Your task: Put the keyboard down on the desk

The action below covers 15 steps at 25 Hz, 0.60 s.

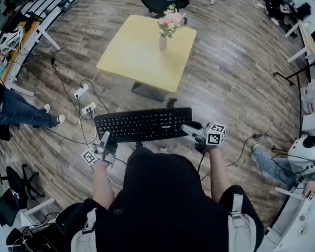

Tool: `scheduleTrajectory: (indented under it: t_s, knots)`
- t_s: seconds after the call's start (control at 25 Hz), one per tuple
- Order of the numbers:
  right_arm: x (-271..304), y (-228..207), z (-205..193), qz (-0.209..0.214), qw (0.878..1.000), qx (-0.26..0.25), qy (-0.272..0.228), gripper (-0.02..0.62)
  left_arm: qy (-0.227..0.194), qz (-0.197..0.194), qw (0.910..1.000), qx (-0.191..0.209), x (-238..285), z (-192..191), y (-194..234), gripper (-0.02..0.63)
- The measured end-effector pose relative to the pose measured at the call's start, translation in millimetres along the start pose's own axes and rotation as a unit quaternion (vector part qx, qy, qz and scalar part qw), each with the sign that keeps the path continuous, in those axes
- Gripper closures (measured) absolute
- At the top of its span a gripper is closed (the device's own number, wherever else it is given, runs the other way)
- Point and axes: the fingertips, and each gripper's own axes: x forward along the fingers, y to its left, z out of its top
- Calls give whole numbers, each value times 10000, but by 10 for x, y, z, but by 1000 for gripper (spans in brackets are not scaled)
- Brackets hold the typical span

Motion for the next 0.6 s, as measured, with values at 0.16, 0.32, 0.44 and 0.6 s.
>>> scheduleTrajectory:
  t_s: [0.16,0.32,0.44,0.6]
  knots:
    - [-22,13,-15,-7,10000,13,7,451,20,28,10000,12,-14,-27,-20,523]
    - [-25,8,-28,10,10000,50,34,449,57,39,10000,48,-5,-36,-59,523]
    - [-21,7,-21,9,10000,79,51,449,53,51,10000,62,1,-34,-75,523]
    - [-7,-31,-51,32,9999,96,67,449,52,102,9999,68,-23,-49,-36,523]
